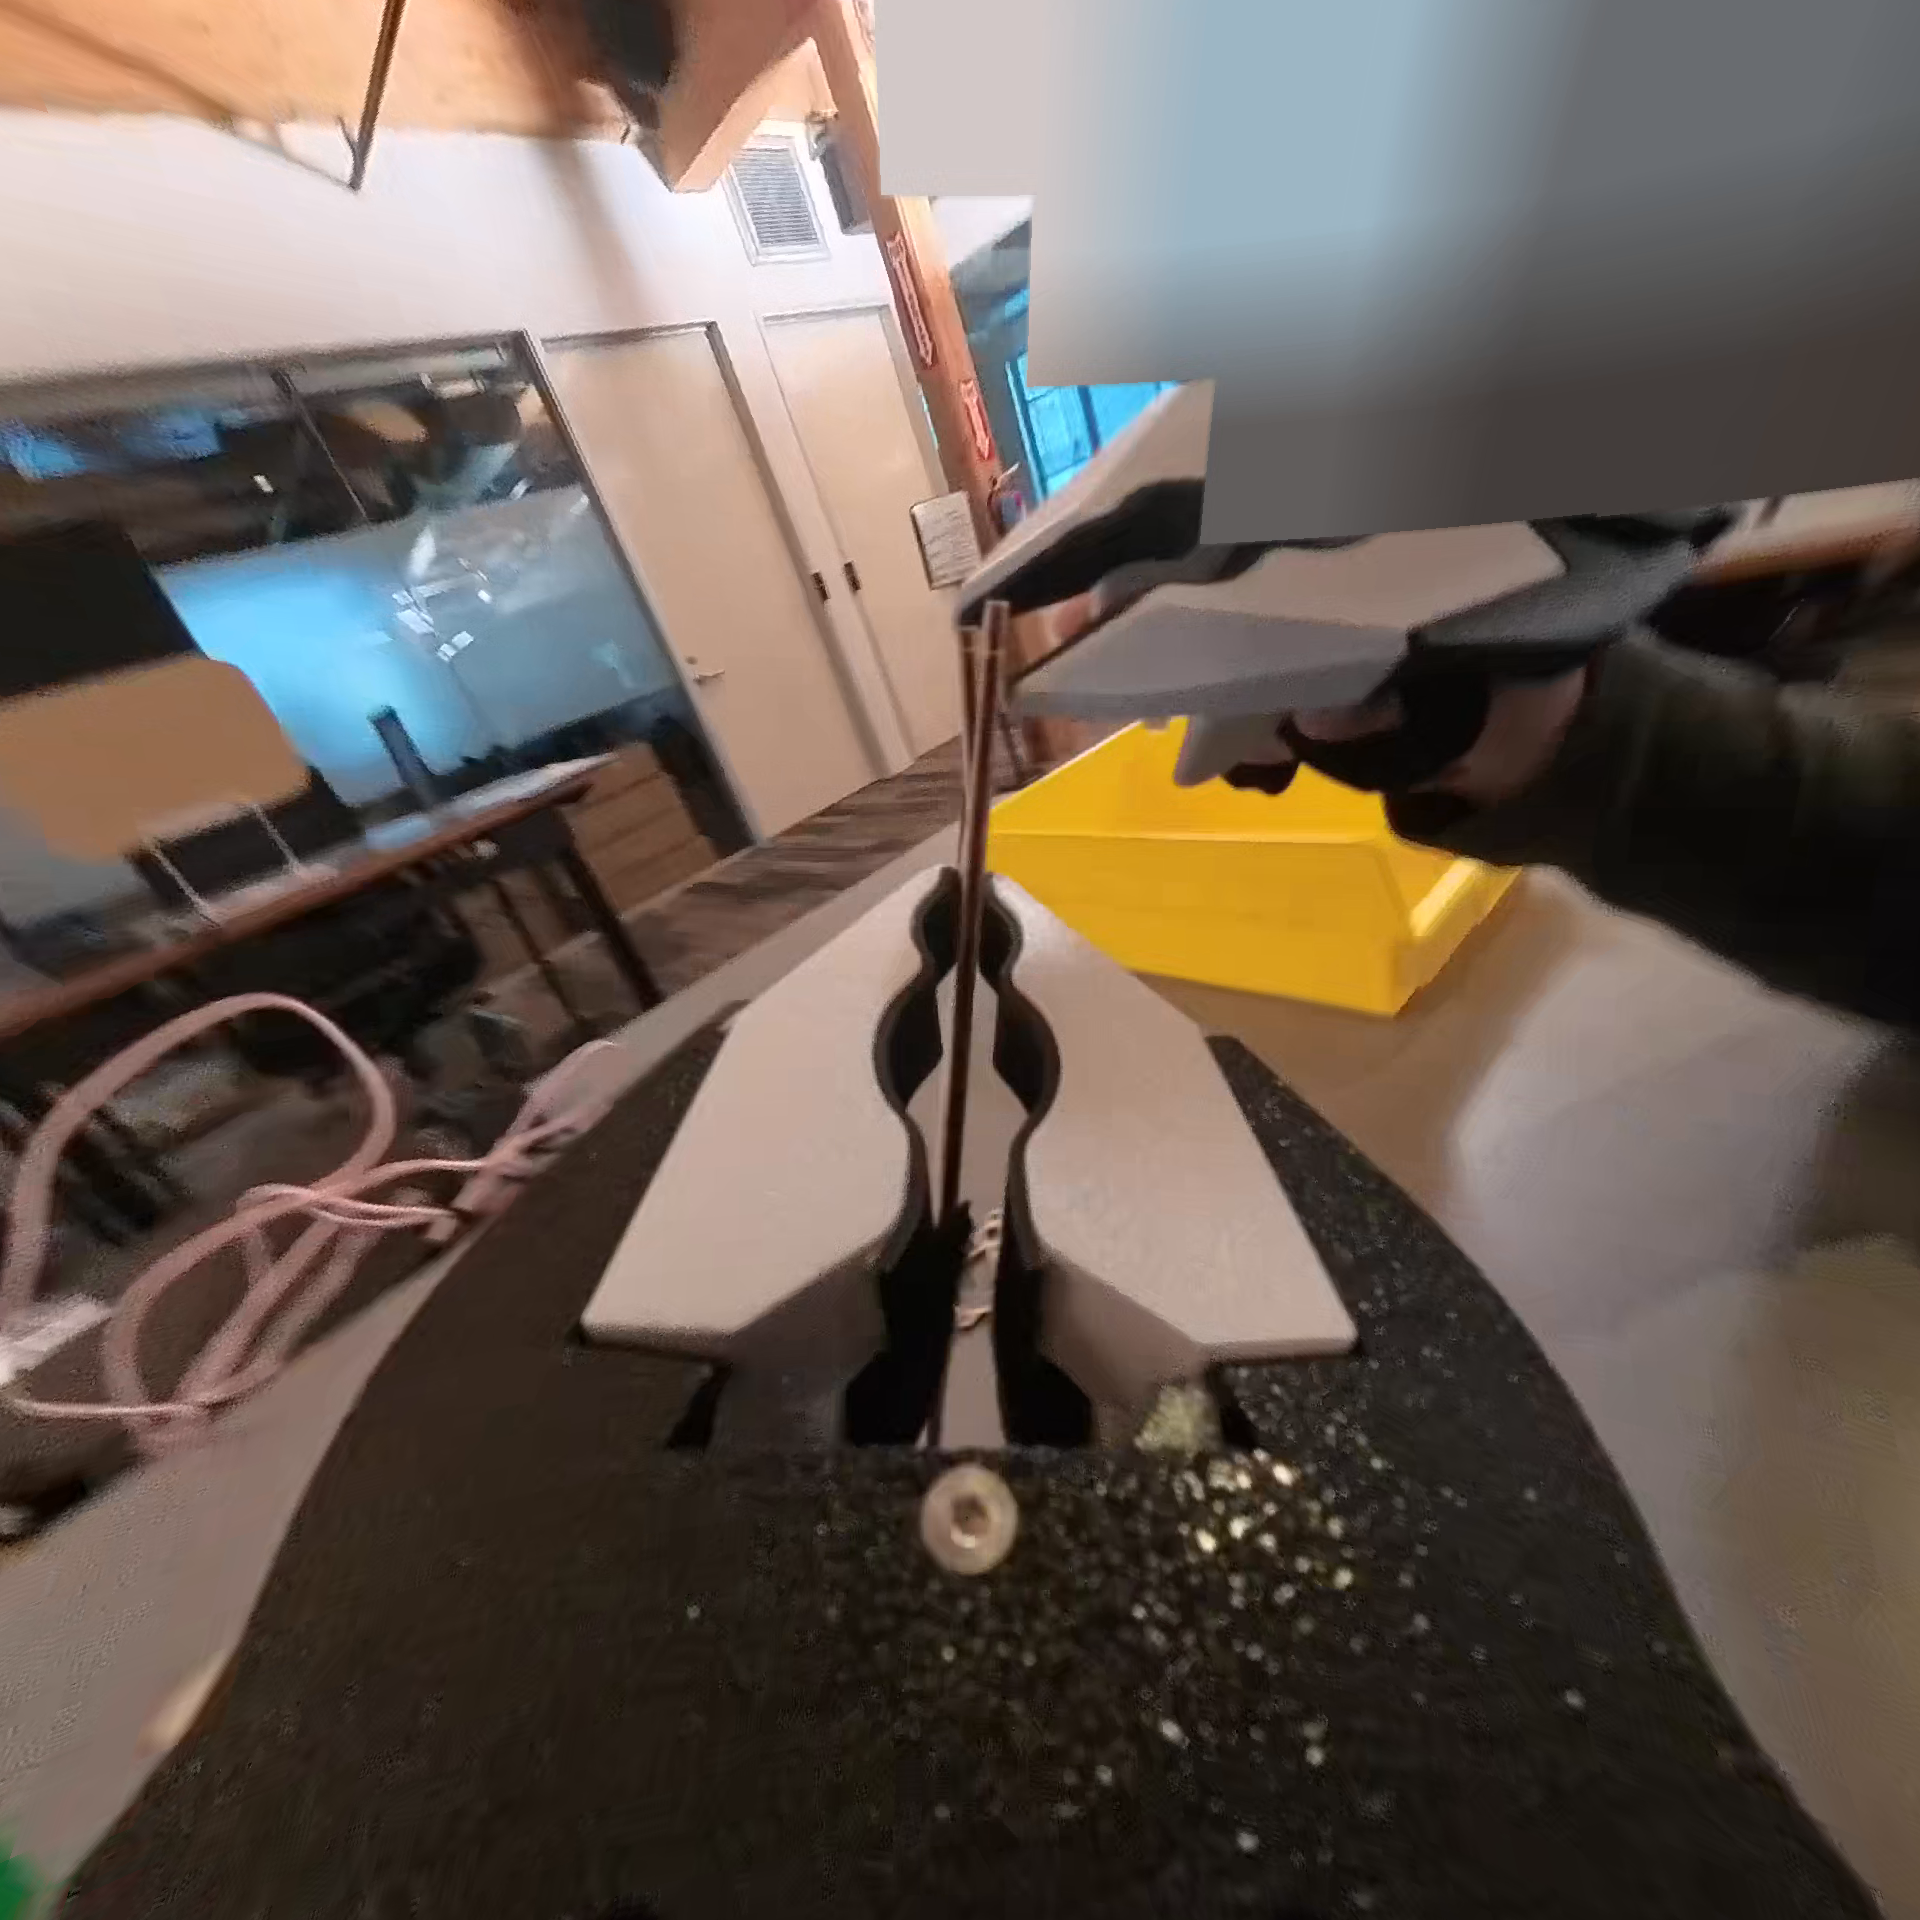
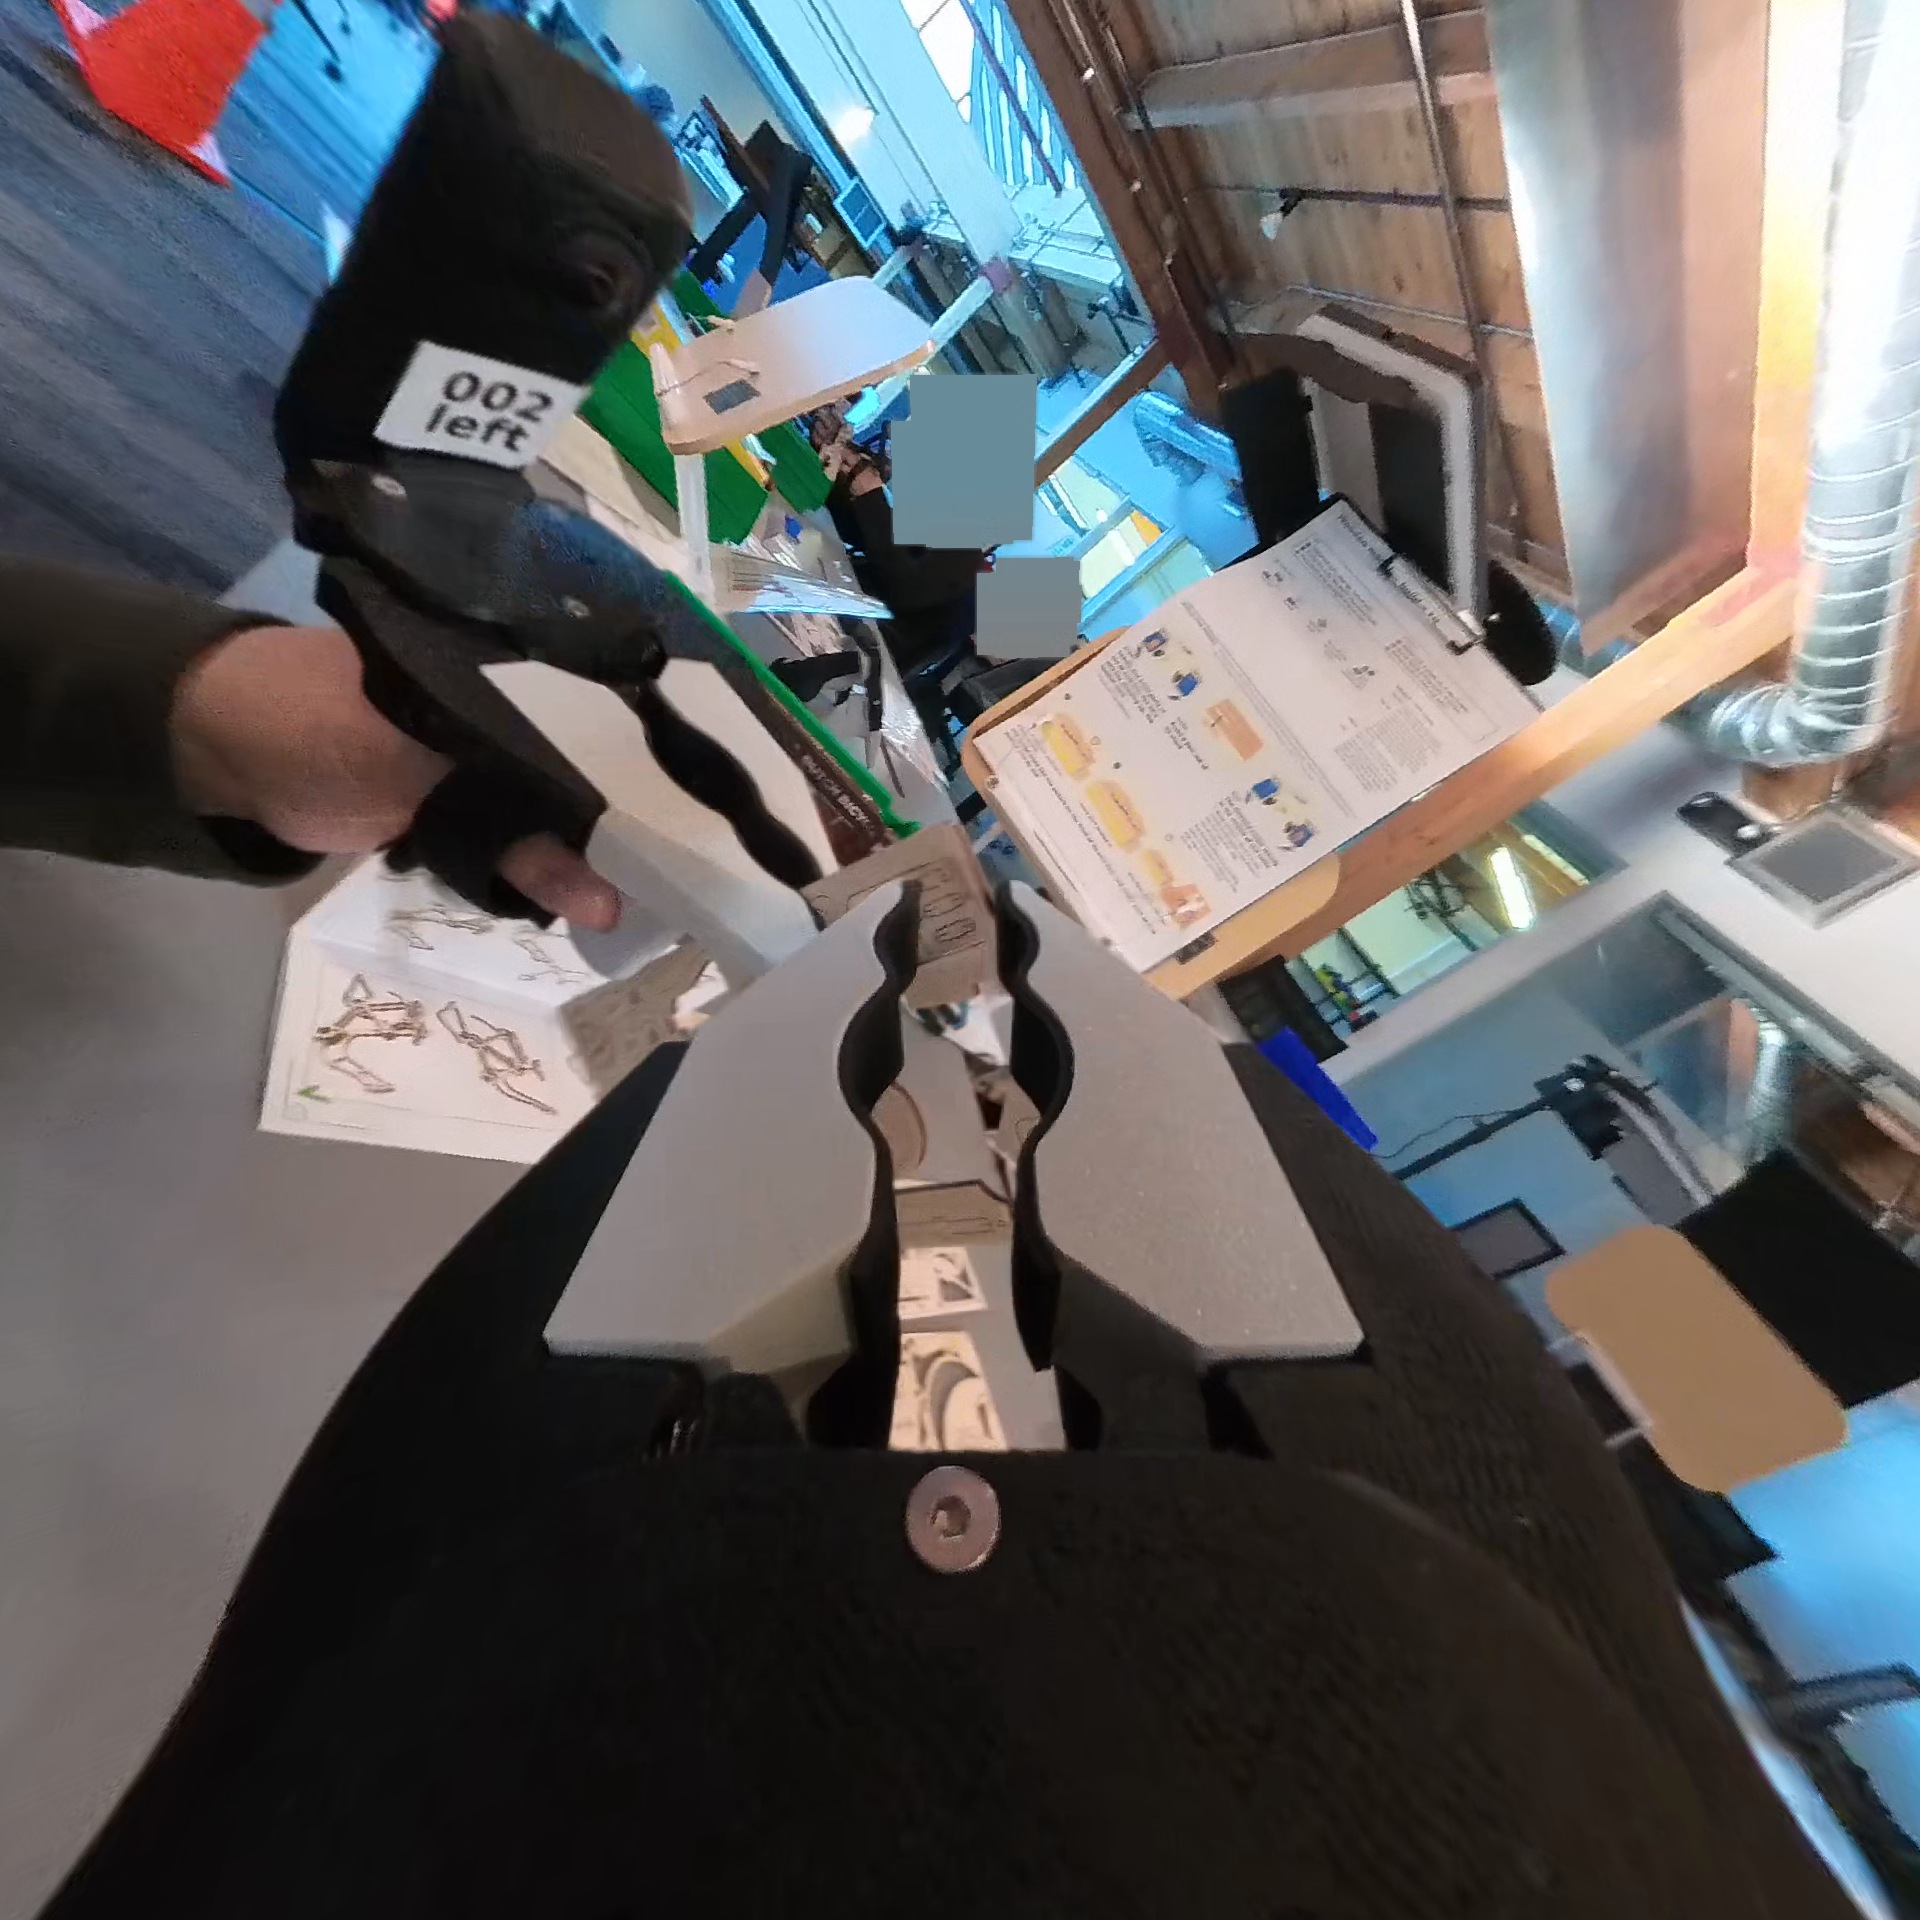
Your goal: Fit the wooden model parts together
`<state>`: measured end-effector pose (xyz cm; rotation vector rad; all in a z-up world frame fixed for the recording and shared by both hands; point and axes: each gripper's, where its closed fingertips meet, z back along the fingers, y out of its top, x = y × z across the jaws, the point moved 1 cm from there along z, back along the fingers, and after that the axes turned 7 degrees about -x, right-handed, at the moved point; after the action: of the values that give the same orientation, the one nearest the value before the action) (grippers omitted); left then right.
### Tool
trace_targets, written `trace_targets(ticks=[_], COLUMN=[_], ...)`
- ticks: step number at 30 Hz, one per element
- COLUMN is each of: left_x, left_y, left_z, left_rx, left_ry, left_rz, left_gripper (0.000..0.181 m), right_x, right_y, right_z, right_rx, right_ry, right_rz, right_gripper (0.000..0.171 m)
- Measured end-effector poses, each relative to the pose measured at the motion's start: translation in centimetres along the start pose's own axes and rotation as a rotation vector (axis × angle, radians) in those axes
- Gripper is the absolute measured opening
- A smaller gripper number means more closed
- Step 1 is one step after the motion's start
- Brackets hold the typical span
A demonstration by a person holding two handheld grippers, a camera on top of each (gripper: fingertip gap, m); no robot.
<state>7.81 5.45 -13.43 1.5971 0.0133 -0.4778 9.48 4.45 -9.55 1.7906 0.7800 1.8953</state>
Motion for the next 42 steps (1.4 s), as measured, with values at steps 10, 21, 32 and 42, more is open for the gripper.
trace_targets(ticks=[10, 21, 32, 42], left_x=[-0.4, 0.5, 2.4, 9.4], left_y=[-0.3, -1.3, -2.7, -2.8], left_z=[-0.9, -2.2, -1.5, 0.4], left_rx=[0.047, -0.042, -0.084, 0.029], left_ry=[-0.084, -0.011, -0.018, -0.396], left_rz=[0.278, 0.140, -0.448, -0.646], left_gripper=[0.000, 0.001, 0.001, 0.001], right_x=[-0.4, -0.1, -0.4, -5.8], right_y=[-1.4, -3.9, -0.7, -2.1], right_z=[-1.1, -1.7, 4.4, 5.7], right_rx=[-0.135, -0.279, 0.047, -0.026], right_ry=[-0.093, -0.059, 0.499, 0.987], right_rz=[0.154, 0.072, -0.367, -0.577], right_gripper=[0.000, 0.000, 0.013, 0.016])
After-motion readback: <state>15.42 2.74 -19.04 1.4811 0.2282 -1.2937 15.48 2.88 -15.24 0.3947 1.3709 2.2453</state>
